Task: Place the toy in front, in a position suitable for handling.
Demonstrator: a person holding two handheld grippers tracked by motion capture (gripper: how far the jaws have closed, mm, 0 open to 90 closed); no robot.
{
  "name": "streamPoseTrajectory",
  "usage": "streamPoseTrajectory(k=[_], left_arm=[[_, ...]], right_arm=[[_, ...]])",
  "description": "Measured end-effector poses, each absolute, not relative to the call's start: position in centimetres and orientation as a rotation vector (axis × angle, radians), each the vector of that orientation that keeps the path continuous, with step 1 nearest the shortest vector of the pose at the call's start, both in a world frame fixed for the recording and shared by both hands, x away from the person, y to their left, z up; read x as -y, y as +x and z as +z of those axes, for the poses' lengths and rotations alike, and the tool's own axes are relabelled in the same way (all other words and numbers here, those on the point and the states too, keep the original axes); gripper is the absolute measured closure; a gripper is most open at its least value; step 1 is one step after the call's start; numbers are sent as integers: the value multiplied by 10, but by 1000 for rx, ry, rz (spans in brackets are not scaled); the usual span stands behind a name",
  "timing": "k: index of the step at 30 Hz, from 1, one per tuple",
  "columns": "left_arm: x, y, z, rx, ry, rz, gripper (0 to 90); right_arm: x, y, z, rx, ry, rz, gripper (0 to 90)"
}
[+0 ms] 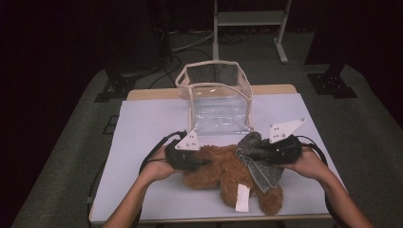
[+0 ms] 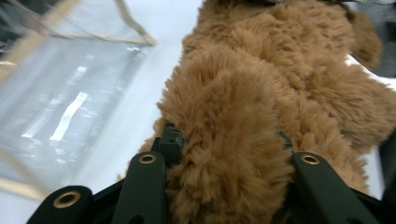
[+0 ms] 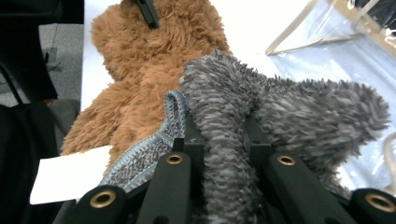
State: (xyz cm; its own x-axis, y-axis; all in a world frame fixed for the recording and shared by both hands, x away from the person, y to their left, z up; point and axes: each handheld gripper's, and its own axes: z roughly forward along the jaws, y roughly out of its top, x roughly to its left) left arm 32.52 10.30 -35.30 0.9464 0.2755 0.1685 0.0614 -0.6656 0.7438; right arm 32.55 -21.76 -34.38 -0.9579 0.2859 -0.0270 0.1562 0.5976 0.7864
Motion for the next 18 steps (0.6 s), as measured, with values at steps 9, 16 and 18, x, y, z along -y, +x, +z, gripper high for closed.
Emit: streamPoseTrajectory(k=[9,16,18], left_arm=[[-115,327,-346,-212,2267,404,602],[-126,323,-365,-243,2249,231,420],[-129,321,-367,-247,2250,215,361]], right_arm=[[208,349,-333,-2636,406,1334,758],[198,345,-350,-2714,397,1297,763],[194,337,-356,-2731,365,1285,766]])
